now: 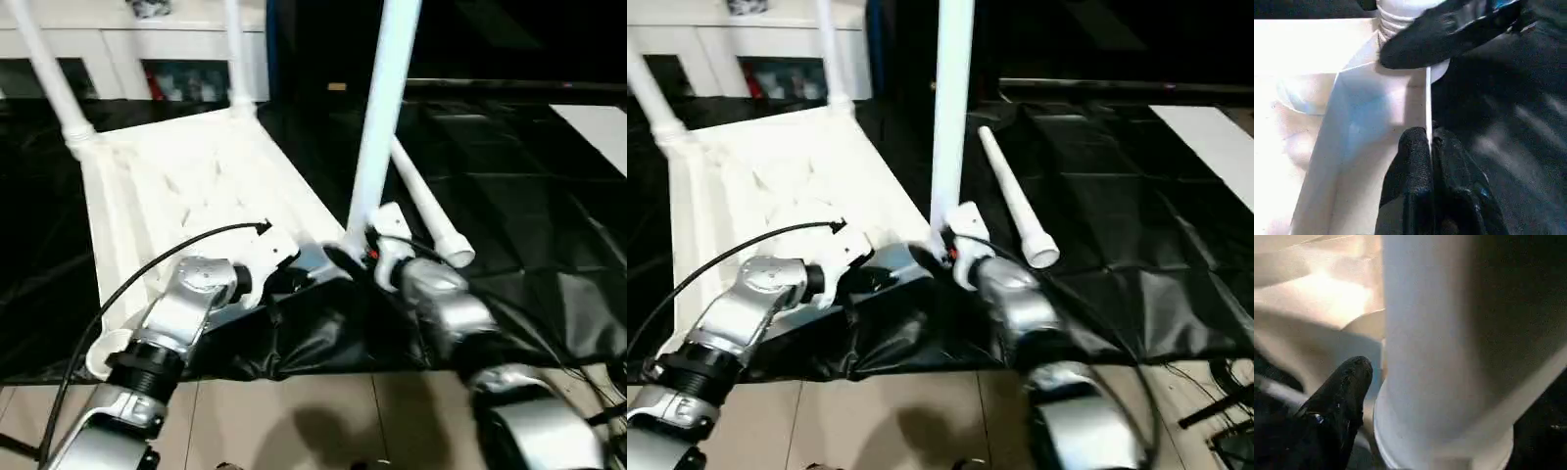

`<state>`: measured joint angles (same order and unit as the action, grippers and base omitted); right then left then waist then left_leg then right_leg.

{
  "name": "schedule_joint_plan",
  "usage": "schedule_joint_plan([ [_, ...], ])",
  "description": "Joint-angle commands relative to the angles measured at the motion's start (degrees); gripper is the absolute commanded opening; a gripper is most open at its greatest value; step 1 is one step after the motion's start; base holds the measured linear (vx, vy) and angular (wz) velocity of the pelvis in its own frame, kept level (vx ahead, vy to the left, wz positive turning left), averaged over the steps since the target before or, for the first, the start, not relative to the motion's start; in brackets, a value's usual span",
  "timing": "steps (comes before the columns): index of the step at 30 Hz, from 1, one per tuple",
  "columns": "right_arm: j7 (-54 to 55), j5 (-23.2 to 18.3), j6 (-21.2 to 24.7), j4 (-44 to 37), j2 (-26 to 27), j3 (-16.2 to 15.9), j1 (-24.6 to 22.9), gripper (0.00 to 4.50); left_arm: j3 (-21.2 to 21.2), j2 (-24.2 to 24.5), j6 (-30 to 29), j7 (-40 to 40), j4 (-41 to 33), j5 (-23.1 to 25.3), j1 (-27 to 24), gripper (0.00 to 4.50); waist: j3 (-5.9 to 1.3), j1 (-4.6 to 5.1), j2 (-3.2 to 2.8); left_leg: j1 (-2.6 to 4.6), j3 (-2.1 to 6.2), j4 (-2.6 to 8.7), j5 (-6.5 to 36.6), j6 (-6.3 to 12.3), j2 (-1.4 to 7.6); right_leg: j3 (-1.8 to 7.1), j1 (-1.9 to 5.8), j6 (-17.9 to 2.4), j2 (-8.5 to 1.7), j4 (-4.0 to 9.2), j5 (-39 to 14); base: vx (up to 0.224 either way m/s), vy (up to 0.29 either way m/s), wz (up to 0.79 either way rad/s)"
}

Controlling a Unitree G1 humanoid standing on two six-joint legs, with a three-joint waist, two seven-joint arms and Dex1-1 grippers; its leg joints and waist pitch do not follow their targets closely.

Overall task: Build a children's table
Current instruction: Rotate leg to tighten

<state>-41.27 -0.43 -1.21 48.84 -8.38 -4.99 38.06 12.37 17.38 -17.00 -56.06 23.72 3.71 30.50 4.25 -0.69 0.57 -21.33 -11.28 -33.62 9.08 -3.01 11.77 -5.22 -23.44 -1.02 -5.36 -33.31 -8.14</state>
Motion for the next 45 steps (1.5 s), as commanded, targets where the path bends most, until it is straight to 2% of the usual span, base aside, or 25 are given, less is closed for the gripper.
schedule_joint_plan([
  [1, -7.51, 0.46, 1.27, -2.64, -1.64, -2.78, -1.01, 3.75, 0.75, -0.65, 3.64, -3.64, -3.12, -4.16, 0.18, 0.00, -4.62, -0.11, 0.18, 0.97, 0.81, 3.87, 19.20, 1.55, 1.53, 2.73, 2.48, -11.76, -2.79, 3.87, -19.72, 0.000, 0.000, 0.00],
  [2, -10.00, -0.18, 1.73, -3.41, -2.48, -3.00, -1.21, 3.75, 0.73, -0.28, 3.66, -4.22, -3.20, -4.33, 0.11, 0.00, -4.72, -0.34, 0.10, 0.98, 0.80, 3.79, 18.36, 1.92, 1.61, 2.82, 2.54, -12.02, -2.89, 3.66, -18.92, 0.000, 0.000, 0.00],
  [3, -12.71, -0.85, 2.23, -4.25, -3.40, -3.29, -1.40, 3.75, 0.73, 0.24, 3.82, -4.90, -3.33, -4.48, 0.01, 0.00, -4.70, -0.40, 0.45, 0.97, 0.66, 3.70, 17.89, 2.36, 1.62, 2.88, 2.47, -12.28, -2.84, 3.67, -18.45, 0.000, 0.000, 0.00],
  [4, -16.81, -1.92, 3.18, -5.44, -4.68, -3.64, -1.57, 3.75, 0.66, 0.92, 3.81, -5.93, -3.36, -4.77, 0.00, 0.00, -4.69, -0.62, 0.35, 1.05, 0.67, 3.66, 17.56, 2.49, 1.63, 2.90, 2.49, -12.36, -2.85, 3.57, -18.34, 0.000, 0.000, 0.00],
  [5, -17.23, -2.05, 3.29, -5.57, -4.79, -3.67, -1.58, 3.75, 0.66, 0.98, 3.79, -6.04, -3.36, -4.80, 0.01, 0.00, -4.74, -0.69, 0.69, 1.02, 0.56, 3.61, 17.09, 2.84, 1.63, 2.90, 2.62, -12.44, -2.80, 3.51, -18.06, 0.000, 0.000, 0.00],
  [6, -19.67, -2.77, 3.86, -6.19, -5.36, -3.89, -1.62, 3.75, 0.69, 1.36, 3.62, -6.91, -3.35, -5.06, 0.05, 0.00, -4.78, -1.25, 0.36, 0.90, 0.51, 3.57, 15.23, 3.24, 1.78, 2.90, 2.63, -12.68, -2.85, 3.22, -16.91, 0.000, 0.000, 0.00],
  [7, -21.71, -3.32, 4.25, -6.82, -5.79, -4.46, -1.71, 3.50, 0.86, 1.84, 3.59, -7.99, -3.39, -5.25, 0.04, 0.00, -4.77, -1.54, 0.85, 0.89, 0.42, 3.54, 14.60, 3.37, 1.80, 2.90, 2.60, -12.73, -2.85, 3.12, -16.82, 0.000, 0.000, 0.00],
  [13, -25.36, -3.07, 4.89, -7.98, -6.30, -6.23, -2.04, 3.14, 1.07, 3.09, 4.10, -10.10, -2.86, -5.14, 0.26, 0.00, -4.60, -2.10, 0.60, 0.82, 0.53, 3.58, 15.15, 2.34, 1.75, 2.91, 2.44, -11.53, -2.98, 3.33, -20.12, 0.000, 0.000, 0.00],
  [14, -25.64, -3.10, 5.26, -8.14, -6.22, -6.33, -2.08, 3.04, 1.13, 3.16, 4.10, -10.22, -2.70, -5.19, 0.30, 0.00, -4.53, -2.23, 0.14, 1.00, 0.59, 3.62, 16.19, 1.81, 1.76, 2.91, 2.29, -11.21, -2.97, 3.48, -21.43, 0.000, 0.000, 0.00],
  [16, -26.20, -2.83, 5.50, -8.55, -6.23, -6.80, -2.28, 2.82, 1.38, 3.20, 4.09, -10.45, -2.44, -5.22, 0.39, 0.00, -4.50, -2.34, 0.30, 1.16, 0.65, 3.70, 17.53, 1.09, 1.78, 2.92, 2.17, -10.78, -2.89, 3.62, -22.52, 0.000, 0.000, 0.00],
  [19, -26.41, -2.43, 5.78, -8.92, -6.18, -7.14, -2.69, 2.77, 1.65, 3.07, 4.09, -10.75, -1.97, -5.24, 0.49, 0.00, -4.53, -2.30, 0.13, 1.17, 0.71, 3.76, 18.22, 0.58, 1.74, 2.97, 2.16, -10.89, -2.82, 3.55, -22.18, 0.000, 0.000, 0.00],
  [22, -22.54, -2.29, 6.51, -9.03, -5.03, -6.25, -3.32, 2.72, 1.09, 1.75, 3.62, -7.75, -1.42, -4.58, 0.60, 0.00, -4.58, -2.30, 0.30, 1.15, 0.70, 3.73, 17.81, 0.64, 1.71, 3.03, 2.19, -10.87, -2.82, 3.51, -21.67, 0.000, 0.000, 0.00],
  [23, -19.36, -2.14, 6.80, -8.52, -4.03, -5.42, -3.38, 2.72, 0.63, 1.01, 2.88, -5.77, -1.04, -4.18, 0.84, 0.00, -4.54, -2.13, 0.59, 1.07, 0.67, 3.71, 17.56, 0.58, 1.68, 3.12, 2.14, -10.85, -2.85, 3.47, -21.61, 0.000, 0.000, 0.00],
  [24, -17.18, -2.03, 6.99, -8.13, -3.35, -4.84, -3.39, 2.72, 0.31, 0.53, 2.34, -4.45, -0.79, -3.93, 1.01, 0.00, -4.51, -2.09, 0.55, 1.04, 0.75, 3.75, 17.58, 0.47, 1.63, 3.09, 2.18, -10.75, -2.88, 3.48, -22.12, 0.000, 0.000, 0.00],
  [25, -9.68, -1.19, 6.18, -6.56, -1.25, -3.21, -3.28, 2.72, -0.20, -0.64, 1.77, -1.17, -0.34, -3.12, 1.55, 0.00, -4.46, -1.77, 1.17, 0.91, 0.83, 3.77, 17.73, 0.18, 1.58, 3.00, 2.18, -9.76, -2.99, 3.68, -24.43, 0.000, 0.000, 0.00],
  [26, -5.31, -1.25, 6.66, -5.41, 0.14, -1.89, -3.02, 2.72, -0.57, -1.48, 1.09, 0.66, -0.14, -2.89, 1.93, 0.00, -4.35, -1.66, 0.94, 1.02, 0.85, 3.76, 17.98, -0.06, 1.52, 3.01, 2.00, -9.43, -3.04, 3.81, -25.59, 0.000, 0.000, 0.00],
  [27, -4.25, -1.29, 6.77, -5.11, 0.52, -1.56, -2.96, 2.72, -0.62, -1.69, 1.03, 1.07, -0.08, -2.80, 2.04, 0.00, -4.33, -1.33, 1.04, 1.12, 0.89, 3.69, 18.64, -0.41, 1.40, 2.93, 1.86, -8.59, -3.13, 4.12, -28.04, 0.000, 0.000, 0.00],
  [28, 2.55, -1.64, 7.20, -3.15, 3.02, 0.51, -2.51, 2.71, -0.95, -3.10, 0.04, 4.05, 0.16, -2.09, 2.81, 0.00, -4.31, -0.98, 1.32, 1.03, 1.00, 3.71, 19.14, -0.55, 1.34, 2.76, 1.85, -7.66, -3.12, 4.40, -29.97, 0.000, 0.000, 0.00],
  [30, 5.50, -1.82, 7.22, -2.31, 4.19, 1.38, -2.33, 2.70, -1.07, -3.76, -0.60, 5.51, 0.19, -1.68, 3.18, 0.00, -4.31, -0.74, 1.21, 0.99, 1.18, 3.71, 19.39, -0.66, 1.29, 2.66, 1.88, -6.83, -3.22, 4.53, -31.40, 0.000, 0.000, 0.00],
  [32, 12.84, -1.82, 6.86, 0.20, 7.30, 2.76, -1.53, 2.70, -1.87, -5.84, -2.34, 8.82, -0.03, -1.62, 4.03, 0.00, -4.29, -0.32, 0.58, 0.96, 1.34, 3.79, 20.28, -1.01, 1.28, 2.50, 1.72, -6.18, -3.14, 4.77, -31.95, 0.000, 0.000, 0.00],
  [34, 19.88, -1.22, 5.30, 2.94, 10.98, 3.34, -0.11, 2.70, -1.84, -8.00, -3.46, 11.47, -0.08, -1.46, 4.62, 0.00, -4.46, 0.25, 0.58, 0.97, 1.43, 3.76, 21.04, -1.60, 1.12, 2.33, 1.68, -6.37, -3.04, 4.74, -31.35, 0.000, 0.000, 0.00],
  [37, 19.66, -0.80, 2.42, 3.38, 13.54, 2.46, 0.67, 2.70, -1.01, -8.98, -2.63, 12.02, 0.39, -1.10, 4.67, 0.00, -4.43, 0.66, 0.22, 1.20, 1.37, 3.69, 23.23, -0.95, 1.01, 2.27, 1.47, -6.55, -2.80, 5.05, -30.32, 0.000, 0.000, 0.00],
  [38, 18.86, -0.87, 1.54, 3.36, 14.10, 2.36, 0.83, 3.05, -0.74, -9.08, -2.32, 11.72, 0.53, -1.12, 4.58, 0.00, -4.48, 0.71, 0.16, 1.11, 1.30, 3.72, 23.44, -0.62, 1.02, 2.35, 1.49, -6.83, -2.75, 5.02, -29.23, 0.000, 0.000, 0.00],
  [40, 16.13, -2.06, 2.21, 2.33, 14.36, 2.90, 0.84, 3.40, -0.62, -8.89, -1.82, 10.37, 0.24, -1.74, 4.19, 0.00, -4.53, 0.66, 0.19, 1.11, 1.24, 3.75, 23.33, -0.32, 1.05, 2.41, 1.56, -7.48, -2.62, 4.84, -27.63, 0.000, 0.000, 0.00],
  [45, 12.23, -3.37, 2.17, 1.11, 12.54, 3.55, 0.92, 3.75, -0.33, -6.86, -1.07, 6.88, -1.56, -2.89, 2.86, 0.00, -4.68, 0.71, 0.08, 0.76, 1.19, 3.80, 21.93, 0.21, 1.16, 2.62, 1.98, -9.31, -2.72, 4.29, -24.34, 0.000, 0.000, 0.00],
])
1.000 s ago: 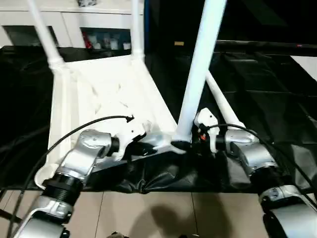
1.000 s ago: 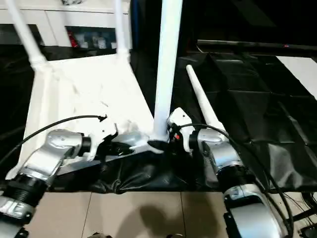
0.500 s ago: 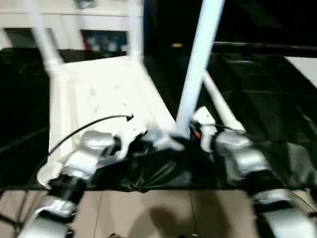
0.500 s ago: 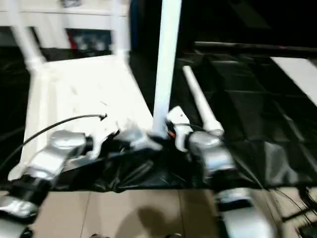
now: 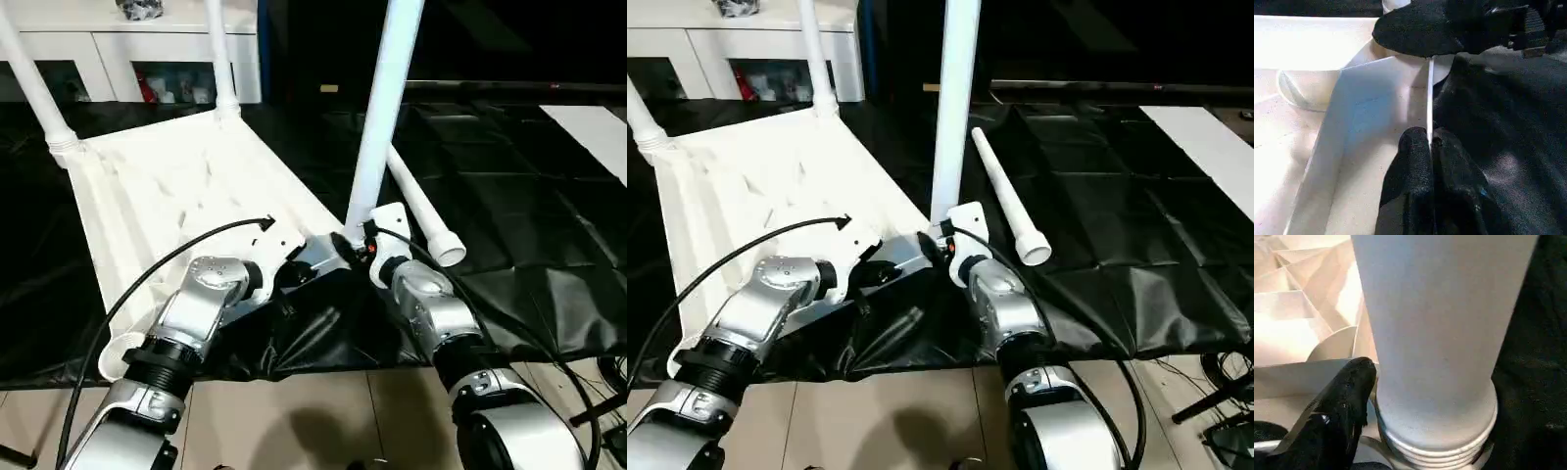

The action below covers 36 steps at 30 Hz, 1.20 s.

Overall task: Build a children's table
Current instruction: Rotate leg to tighten

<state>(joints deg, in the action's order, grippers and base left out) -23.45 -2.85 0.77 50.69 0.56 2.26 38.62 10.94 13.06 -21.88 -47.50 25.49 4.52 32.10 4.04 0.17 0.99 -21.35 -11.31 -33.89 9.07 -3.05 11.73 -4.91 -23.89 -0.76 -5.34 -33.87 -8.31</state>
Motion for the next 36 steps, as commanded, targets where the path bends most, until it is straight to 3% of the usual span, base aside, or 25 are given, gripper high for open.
schedule_joint_plan([
  [1, -6.56, -0.63, -0.11, -0.98, 2.40, -4.30, 0.30, 3.85, 1.14, -1.74, 4.15, -3.01, -3.88, -4.02, 0.81, 0.00, -4.47, -0.08, -0.13, 0.75, 1.15, 4.04, 21.82, 0.32, 1.20, 2.33, 2.43, -9.72, -2.72, 4.87, -24.01, 0.000, 0.000, 0.00],
  [3, -8.45, -0.03, -0.35, -1.76, 0.15, -5.22, 0.07, 3.97, 1.32, -0.16, 4.71, -5.76, -4.87, -4.67, 0.01, 0.00, -4.45, -0.10, -0.07, 0.76, 1.12, 3.92, 21.34, 0.65, 1.23, 2.39, 2.44, -10.08, -2.79, 4.74, -24.11, 0.000, 0.000, 0.00],
  [4, -9.61, 0.15, 0.22, -2.40, -0.90, -5.41, -0.14, 4.15, 1.40, 0.61, 4.56, -7.16, -5.49, -5.04, -0.44, 0.00, -4.49, -0.13, 0.49, 0.67, 1.01, 3.92, 20.66, 0.94, 1.29, 2.43, 2.51, -10.14, -2.75, 4.70, -23.75, 0.000, 0.000, 0.00],
  [5, -10.27, 0.24, 0.66, -2.86, -1.49, -5.48, -0.28, 4.27, 1.44, 1.09, 4.40, -8.00, -5.95, -5.26, -0.72, 0.00, -4.52, -0.27, 0.54, 0.72, 0.97, 3.84, 20.07, 1.16, 1.30, 2.49, 2.51, -10.34, -2.84, 4.54, -23.41, 0.000, 0.000, 0.00],
  [6, -11.43, 0.45, 0.86, -3.38, -2.26, -5.79, -0.46, 4.33, 1.54, 1.66, 4.39, -8.88, -6.26, -5.37, -0.97, 0.00, -4.44, -0.41, 0.20, 0.89, 0.86, 3.81, 19.48, 1.35, 1.37, 2.65, 2.30, -10.67, -2.88, 4.54, -23.11, 0.000, 0.000, 0.00],
  [9, -18.29, 1.27, 1.98, -5.89, -6.15, -7.54, -1.46, 4.33, 2.07, 4.37, 4.55, -13.23, -7.50, -6.07, -2.13, 0.00, -4.56, -0.80, 0.04, 0.65, 0.80, 3.89, 17.69, 1.68, 1.48, 2.70, 2.62, -11.42, -2.59, 3.92, -19.35, 0.000, 0.000, 0.00],
  [11, -23.89, 1.12, 2.67, -7.42, -8.97, -8.48, -2.05, 4.33, 2.60, 6.09, 4.56, -15.54, -7.80, -6.26, -2.59, 0.00, -4.70, -0.93, -0.53, 0.72, 0.81, 3.87, 16.59, 1.80, 1.52, 2.69, 2.76, -12.21, -2.58, 3.64, -16.67, 0.000, 0.000, 0.00],
  [14, -30.01, -0.06, 3.54, -8.78, -11.92, -9.16, -2.19, 4.33, 3.20, 7.66, 4.68, -17.63, -7.81, -6.21, -2.58, 0.00, -4.79, -1.44, -0.50, 0.83, 0.72, 3.79, 15.79, 2.11, 1.61, 2.71, 2.94, -13.46, -2.48, 3.40, -14.06, 0.000, 0.000, 0.00],
  [17, -38.16, -0.83, 4.30, -9.81, -15.28, -10.96, -1.87, 4.33, 3.70, 8.95, 4.77, -20.12, -7.47, -6.14, -2.23, 0.00, -4.64, -2.32, -0.86, 1.30, 0.41, 3.74, 16.76, 1.80, 1.77, 2.72, 2.61, -14.14, -2.32, 3.47, -13.72, 0.000, 0.000, 0.00],
  [19, -41.14, -1.12, 4.89, -10.17, -16.38, -11.84, -1.63, 4.33, 4.00, 9.46, 4.84, -21.18, -7.31, -6.40, -2.01, 0.00, -4.62, -2.62, -0.95, 1.13, 0.53, 3.83, 17.82, 1.08, 1.80, 2.66, 2.81, -13.92, -2.41, 3.45, -15.02, 0.000, 0.000, 0.00],
  [23, -44.86, -1.18, 5.82, -10.81, -17.34, -12.92, -1.28, 3.98, 4.55, 10.36, 4.47, -23.03, -7.45, -6.96, -1.86, 0.00, -4.56, -2.89, -0.65, 1.14, 0.63, 3.88, 18.31, 0.72, 1.86, 2.68, 2.78, -13.20, -2.56, 3.64, -17.32, 0.000, 0.000, 0.00],
  [24, -45.77, -1.17, 5.95, -10.80, -17.42, -13.22, -1.13, 3.93, 4.61, 10.44, 4.37, -23.20, -7.44, -7.05, -1.79, 0.00, -4.61, -2.93, -0.24, 1.16, 0.62, 3.85, 18.09, 0.72, 1.84, 2.67, 2.78, -13.15, -2.55, 3.62, -17.50, 0.000, 0.000, 0.00],
  [27, -47.35, -0.92, 6.10, -11.04, -17.69, -14.16, -1.08, 3.54, 4.79, 10.72, 4.26, -23.74, -7.41, -7.24, -1.66, 0.00, -4.60, -3.38, -0.27, 1.09, 0.62, 3.83, 17.27, 0.72, 1.84, 2.73, 2.73, -12.77, -2.70, 3.59, -18.14, 0.000, 0.000, 0.00],
  [34, -45.95, -0.42, 5.78, -10.99, -16.19, -14.81, -1.86, 3.11, 4.53, 10.17, 4.63, -22.18, -6.75, -6.91, -1.72, 0.00, -4.69, -3.54, -0.33, 0.94, 0.66, 3.83, 15.99, 0.65, 1.81, 2.73, 2.80, -12.77, -2.72, 3.40, -16.93, 0.000, 0.000, 0.00],
  [36, -43.83, -0.38, 5.71, -11.19, -15.43, -14.32, -2.46, 2.90, 3.77, 9.08, 4.60, -19.73, -6.13, -6.67, -1.46, 0.00, -4.71, -3.52, -0.73, 1.01, 0.67, 3.79, 16.27, 0.37, 1.76, 2.76, 2.78, -12.88, -2.67, 3.38, -16.43, 0.000, 0.000, 0.00],
])
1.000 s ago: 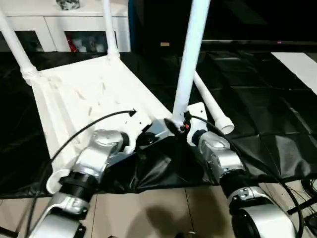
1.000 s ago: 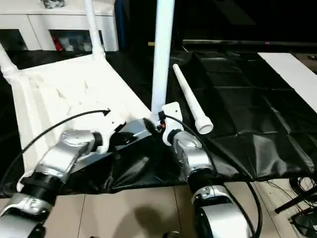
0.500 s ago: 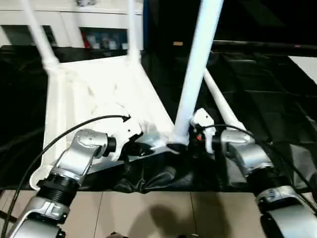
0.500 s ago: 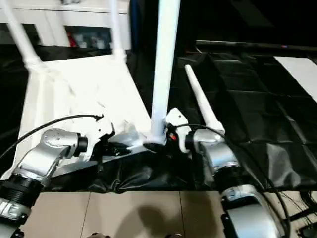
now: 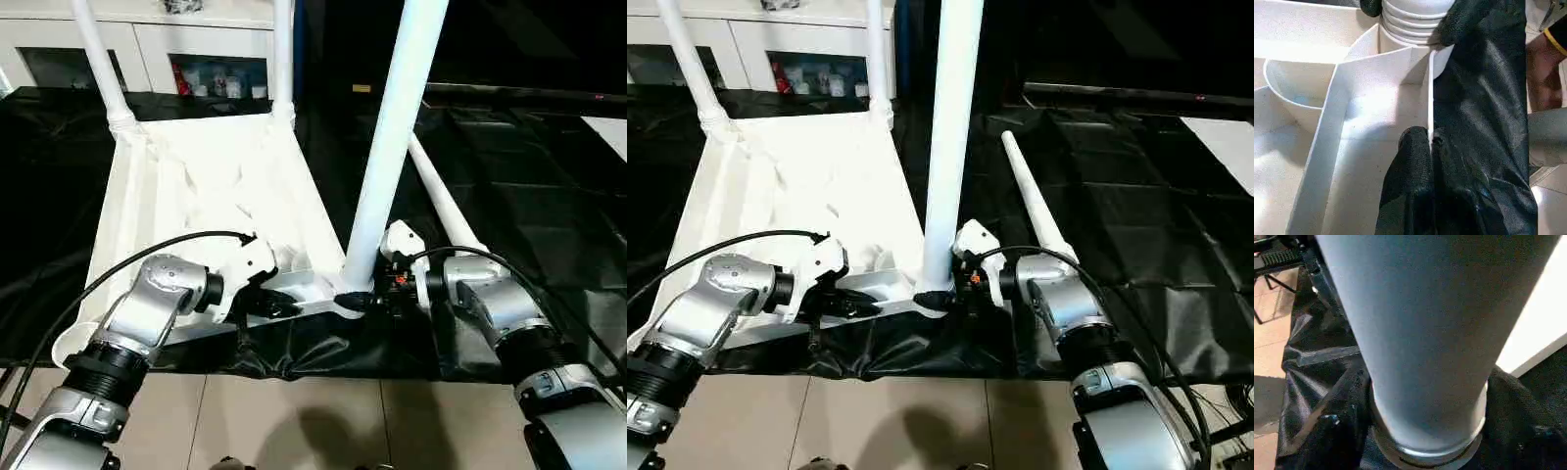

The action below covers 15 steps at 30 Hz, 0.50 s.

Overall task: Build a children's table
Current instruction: Rotate leg to tighten

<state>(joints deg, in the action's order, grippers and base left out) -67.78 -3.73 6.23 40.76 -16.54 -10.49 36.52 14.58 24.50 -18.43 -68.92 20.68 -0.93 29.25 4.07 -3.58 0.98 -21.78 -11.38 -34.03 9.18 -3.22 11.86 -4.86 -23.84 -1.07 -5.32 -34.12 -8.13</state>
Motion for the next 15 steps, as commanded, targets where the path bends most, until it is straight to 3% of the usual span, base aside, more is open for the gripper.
schedule_joint_plan([
  [1, 2.22, 0.53, 0.16, -1.19, 2.20, -1.04, -0.60, 2.84, -0.21, -2.93, 1.09, 3.04, -0.99, -1.07, 1.59, 0.00, -4.69, 0.31, -0.58, 1.42, 0.79, 3.98, 16.49, 0.27, 1.60, 2.70, 2.73, -12.36, -2.75, 3.77, -17.21, 0.000, 0.000, 0.00],
  [4, 10.94, 0.65, -0.10, -0.37, 5.14, 1.19, -1.68, 2.77, -1.91, -5.86, -0.46, 8.89, -0.32, -0.86, 2.55, 0.00, -4.63, 0.64, -0.55, 1.34, 0.85, 4.01, 17.24, -0.19, 1.53, 2.70, 2.73, -11.62, -2.76, 3.99, -18.92, 0.000, 0.000, 0.00],
  [7, 19.73, 0.37, 0.86, 0.30, 8.83, 3.58, -2.42, 2.73, -3.10, -8.52, -2.41, 15.68, 1.22, 0.67, 4.17, 0.00, -4.49, 1.26, 0.14, 1.35, 1.01, 4.00, 17.84, -0.47, 1.31, 2.51, 2.60, -9.71, -2.84, 4.52, -23.53, 0.000, 0.000, 0.00],
  [10, 26.15, -0.32, 1.73, 1.57, 11.96, 5.56, -2.22, 2.72, -4.47, -10.68, -3.98, 21.12, 2.69, 1.47, 5.70, 0.00, -4.56, 1.76, 0.27, 1.11, 1.08, 3.95, 17.30, -0.33, 1.19, 2.42, 2.58, -8.72, -2.89, 4.74, -25.03, 0.000, 0.000, 0.00],
  [14, 34.73, -0.12, 1.66, 4.40, 15.63, 7.08, -1.25, 2.72, -6.62, -13.31, -5.39, 28.19, 5.03, 1.95, 7.86, 0.00, -4.66, 2.05, 0.19, 1.25, 1.17, 3.82, 17.90, -0.44, 1.02, 2.13, 2.52, -8.02, -2.90, 5.04, -26.71, 0.000, 0.000, 0.00],
  [15, 39.78, 0.90, 0.58, 6.37, 17.10, 7.23, -0.43, 2.72, -7.52, -14.51, -5.46, 31.46, 6.39, 2.17, 8.98, 0.00, -4.60, 1.87, -0.12, 1.13, 1.16, 3.86, 17.53, -0.07, 1.12, 2.23, 2.49, -8.01, -2.96, 5.08, -25.69, 0.000, 0.000, 0.00],
])
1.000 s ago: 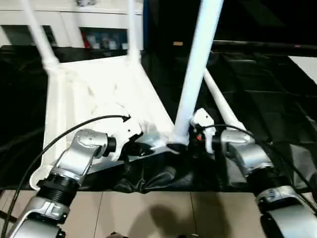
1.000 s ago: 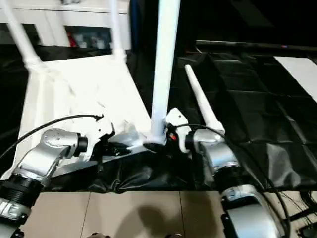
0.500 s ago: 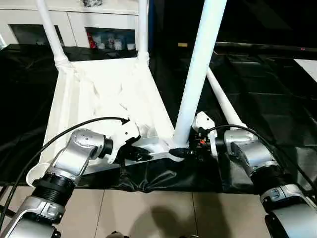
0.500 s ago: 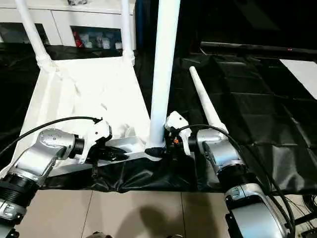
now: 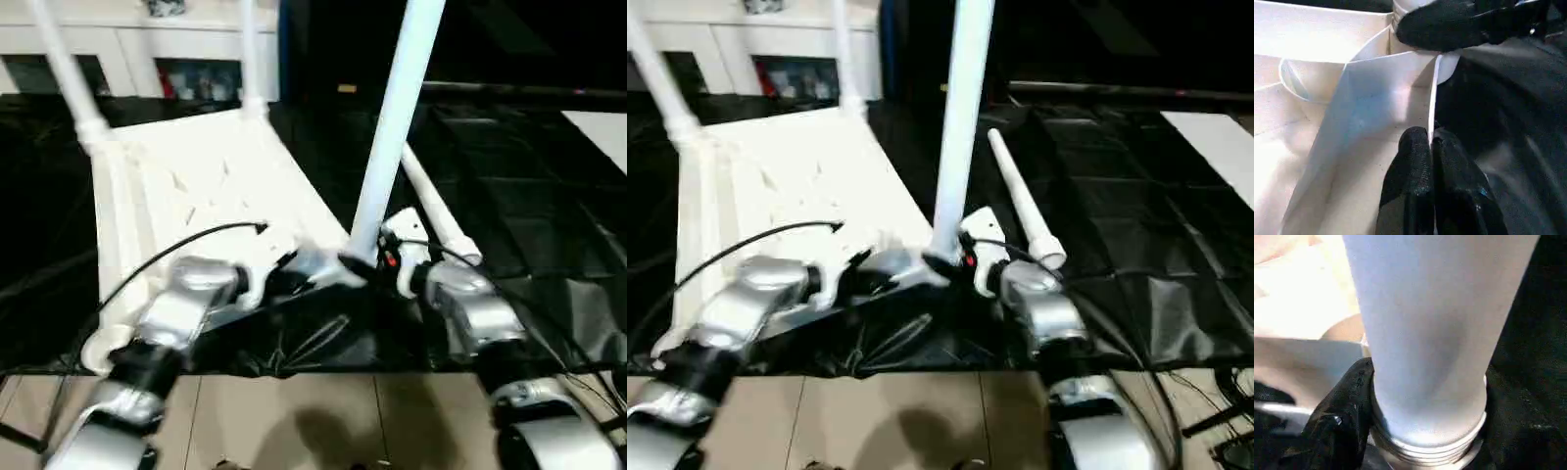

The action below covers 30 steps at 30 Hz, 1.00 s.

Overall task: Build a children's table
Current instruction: Rotate leg to tighten

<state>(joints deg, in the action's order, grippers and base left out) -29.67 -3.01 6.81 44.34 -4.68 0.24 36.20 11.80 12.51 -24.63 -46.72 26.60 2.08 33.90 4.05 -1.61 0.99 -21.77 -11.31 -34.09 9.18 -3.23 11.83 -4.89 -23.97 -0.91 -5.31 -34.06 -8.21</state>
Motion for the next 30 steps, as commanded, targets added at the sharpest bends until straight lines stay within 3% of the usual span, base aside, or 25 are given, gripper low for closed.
schedule_joint_plan([
  [1, 6.59, 1.63, -1.66, 4.63, 6.58, -3.30, 0.73, 2.72, -5.67, -3.80, 0.77, 13.33, 2.00, -0.37, 5.42, 0.00, -4.49, 0.07, -0.12, 1.16, 0.95, 3.92, 17.69, -0.11, 1.14, 2.35, 2.30, -8.27, -2.87, 5.10, -25.33, 0.000, 0.000, 0.00],
  [2, 7.70, 1.46, -2.20, 5.21, 7.25, -2.78, 1.08, 2.72, -5.75, -4.16, 1.00, 14.54, 2.67, -0.07, 5.82, 0.00, -4.51, 0.15, -0.24, 1.22, 1.02, 3.91, 17.92, -0.46, 1.06, 2.26, 2.21, -8.34, -2.86, 5.00, -25.39, 0.000, 0.000, 0.00],
  [3, 9.36, 0.53, -3.31, 6.25, 8.88, -1.31, 1.88, 3.07, -5.83, -4.97, 1.87, 17.17, 4.35, 0.65, 6.75, 0.00, -4.75, 0.11, -0.15, 1.43, 0.92, 3.78, 18.14, -0.62, 0.89, 2.25, 2.26, -8.30, -2.78, 5.05, -24.82, 0.000, 0.000, 0.00],
  [4, 9.02, 0.17, -3.36, 6.19, 9.08, -1.06, 1.96, 3.07, -5.81, -5.06, 2.21, 17.35, 4.61, 0.69, 6.87, 0.00, -4.70, -0.06, -0.81, 1.60, 0.94, 3.76, 18.45, -0.50, 0.85, 2.27, 2.18, -8.39, -2.76, 5.08, -24.51, 0.000, 0.000, 0.00],
  [5, 8.52, -0.16, -3.27, 5.99, 9.38, -0.60, 2.02, 3.28, -5.84, -5.23, 2.66, 17.40, 4.97, 0.81, 7.03, 0.00, -4.72, -0.02, -0.63, 1.31, 0.89, 3.80, 18.38, 0.04, 0.87, 2.22, 2.43, -8.51, -2.62, 5.07, -23.05, 0.000, 0.000, 0.00],
  [6, 8.67, -0.22, -2.91, 5.78, 9.36, -0.22, 2.03, 3.48, -5.46, -5.24, 3.50, 16.58, 5.14, 0.90, 7.02, 0.00, -4.89, -0.16, -0.95, 1.07, 1.02, 3.93, 17.52, 0.37, 0.93, 2.24, 2.74, -8.95, -2.60, 4.64, -20.70, 0.000, 0.000, 0.00],
  [7, 9.23, -0.15, -2.74, 5.83, 9.45, 0.15, 2.11, 3.54, -5.17, -5.34, 4.00, 16.21, 5.35, 1.00, 7.07, 0.00, -4.96, 0.22, -0.76, 0.46, 1.10, 4.00, 16.50, 0.69, 0.89, 2.19, 3.18, -9.39, -2.48, 4.21, -18.19, 0.000, 0.000, 0.00],
  [10, 10.33, -0.29, -3.19, 6.12, 9.13, 0.93, 2.50, 3.89, -4.29, -5.44, 4.95, 13.94, 4.95, 0.52, 6.85, 0.00, -5.24, 1.15, -0.86, -0.09, 1.32, 3.93, 15.51, 1.09, 0.77, 1.98, 3.71, -10.01, -2.59, 3.92, -15.93, 0.000, 0.000, 0.00],
  [12, 11.43, 0.20, -3.82, 6.18, 8.65, 0.90, 2.69, 3.94, -3.94, -5.50, 5.70, 12.81, 5.10, 0.15, 6.88, 0.00, -5.61, 1.41, -1.15, 0.47, 1.04, 3.38, 12.72, 2.34, 0.90, 2.20, 3.43, -13.07, -2.66, 3.47, -9.85, 0.000, 0.000, 0.00],
  [14, 13.81, 0.90, -5.23, 6.51, 7.86, 1.17, 3.10, 3.94, -3.91, -5.94, 7.34, 12.42, 6.80, -0.53, 7.54, 0.00, -5.57, 1.15, -0.99, 0.40, 0.86, 3.31, 10.91, 3.57, 0.86, 2.14, 3.52, -14.47, -2.51, 3.17, -7.04, 0.000, 0.000, 0.00],
  [17, 15.02, 0.85, -5.38, 5.30, 6.83, 2.12, 2.60, 3.94, -4.31, -6.68, 8.69, 13.77, 9.81, -0.59, 8.83, 0.00, -5.35, 0.83, -1.07, 0.67, 0.79, 3.43, 11.62, 3.47, 0.93, 2.09, 3.47, -14.60, -2.47, 3.34, -8.46, 0.000, 0.000, 0.00],
  [18, 14.97, 0.69, -5.11, 4.11, 6.24, 2.57, 1.91, 3.94, -4.67, -7.17, 9.66, 14.71, 11.33, -0.61, 9.52, 0.00, -5.22, 0.70, -1.43, 0.94, 0.78, 3.47, 13.12, 3.02, 0.95, 2.10, 3.31, -14.25, -2.48, 3.64, -10.24, 0.000, 0.000, 0.00],
  [20, 14.74, 0.86, -4.67, 2.01, 5.35, 2.84, 0.46, 3.94, -5.50, -7.97, 11.63, 16.30, 13.44, -0.78, 10.50, 0.00, -5.08, 0.40, -1.15, 1.36, 0.64, 3.51, 15.43, 2.46, 0.98, 2.14, 3.06, -13.39, -2.40, 4.10, -12.74, 0.000, 0.000, 0.00],
  [23, 15.02, 1.09, -4.14, -0.31, 4.69, 3.20, -1.14, 3.94, -7.16, -8.65, 13.48, 17.11, 13.63, -1.79, 11.02, 0.00, -5.10, -0.10, -0.79, 1.05, 0.68, 3.62, 15.25, 2.38, 1.01, 2.24, 3.25, -12.28, -2.58, 4.17, -14.57, 0.000, 0.000, 0.00],
  [24, 15.10, 1.09, -3.93, -1.24, 4.42, 3.35, -1.74, 3.95, -7.96, -8.83, 13.69, 17.10, 13.08, -2.52, 11.10, 0.45, -5.18, -0.30, -0.86, 0.96, 0.72, 3.60, 14.58, 2.34, 1.06, 2.26, 3.28, -12.13, -2.67, 4.01, -14.21, 0.000, 0.000, 0.00],
  [25, 15.01, 0.94, -3.70, -2.04, 4.14, 3.24, -2.23, 3.95, -8.38, -8.65, 13.62, 16.96, 12.56, -2.89, 11.18, 0.56, -5.24, -0.35, -0.87, 0.91, 0.72, 3.57, 13.87, 2.49, 1.05, 2.27, 3.30, -12.31, -2.65, 3.89, -13.30, 0.000, 0.000, 0.00],
  [28, 15.11, 0.59, -3.46, -2.97, 3.53, 2.97, -2.79, 3.95, -7.81, -7.34, 14.26, 17.66, 12.28, -1.62, 11.15, 0.63, -5.34, -0.53, -0.70, 0.86, 0.73, 3.53, 12.60, 2.91, 1.17, 2.27, 3.32, -13.01, -2.66, 3.53, -10.83, 0.000, 0.000, 0.00],
  [30, 15.14, 0.58, -3.22, -3.41, 3.29, 2.84, -3.00, 3.95, -7.40, -6.53, 14.65, 18.00, 12.51, -0.80, 11.17, 0.63, -5.08, -0.52, -0.49, 0.84, 0.65, 3.54, 13.70, 3.00, 1.01, 2.24, 3.31, -12.11, -2.74, 3.77, -13.53, 0.000, 0.000, 0.00],
])
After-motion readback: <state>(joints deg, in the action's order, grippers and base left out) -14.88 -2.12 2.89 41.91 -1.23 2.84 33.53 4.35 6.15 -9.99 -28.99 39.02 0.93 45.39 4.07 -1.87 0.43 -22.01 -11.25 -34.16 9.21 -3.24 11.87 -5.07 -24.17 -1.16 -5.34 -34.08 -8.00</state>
